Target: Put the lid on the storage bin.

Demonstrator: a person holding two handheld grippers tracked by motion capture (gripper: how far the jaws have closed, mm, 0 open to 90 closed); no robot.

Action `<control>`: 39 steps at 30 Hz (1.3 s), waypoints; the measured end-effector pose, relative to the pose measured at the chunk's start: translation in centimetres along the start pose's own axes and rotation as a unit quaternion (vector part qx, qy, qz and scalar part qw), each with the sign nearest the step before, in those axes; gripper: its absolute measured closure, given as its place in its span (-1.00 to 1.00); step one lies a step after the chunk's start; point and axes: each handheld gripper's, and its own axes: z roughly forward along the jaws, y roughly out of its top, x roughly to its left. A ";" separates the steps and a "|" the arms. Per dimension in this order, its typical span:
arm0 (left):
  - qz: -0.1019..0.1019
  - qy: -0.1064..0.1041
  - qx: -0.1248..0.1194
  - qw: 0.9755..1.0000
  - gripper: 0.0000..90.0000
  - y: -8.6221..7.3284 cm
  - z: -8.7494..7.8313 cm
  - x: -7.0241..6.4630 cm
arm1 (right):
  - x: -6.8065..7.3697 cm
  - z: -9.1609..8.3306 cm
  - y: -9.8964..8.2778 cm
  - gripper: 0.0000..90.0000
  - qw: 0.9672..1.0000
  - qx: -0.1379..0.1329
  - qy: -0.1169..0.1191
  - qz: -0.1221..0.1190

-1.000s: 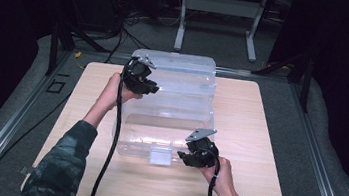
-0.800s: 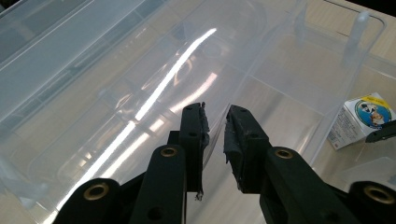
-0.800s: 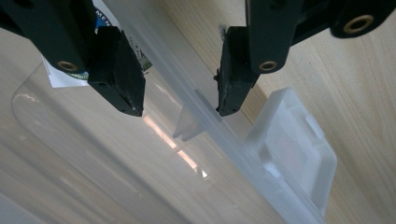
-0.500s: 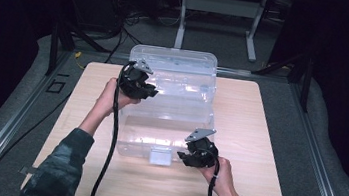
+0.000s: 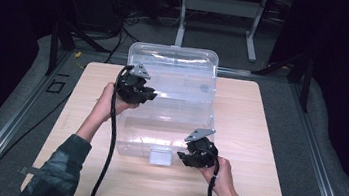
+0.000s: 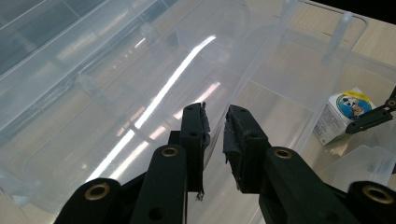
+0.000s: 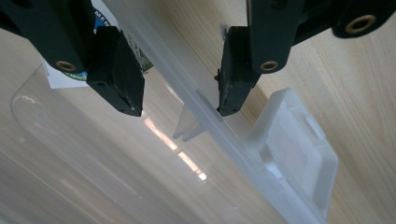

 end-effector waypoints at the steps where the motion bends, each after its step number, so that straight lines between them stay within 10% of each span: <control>1: 0.001 0.001 -0.001 1.000 0.70 -0.1 0.0 -0.1 | 0.0 0.0 0.0 0.13 1.000 0.001 0.000 -0.001; 39: 0.012 0.007 -0.023 1.000 0.70 -1.8 -1.1 -2.2 | 0.1 0.0 0.0 0.13 1.000 0.003 -0.002 -0.002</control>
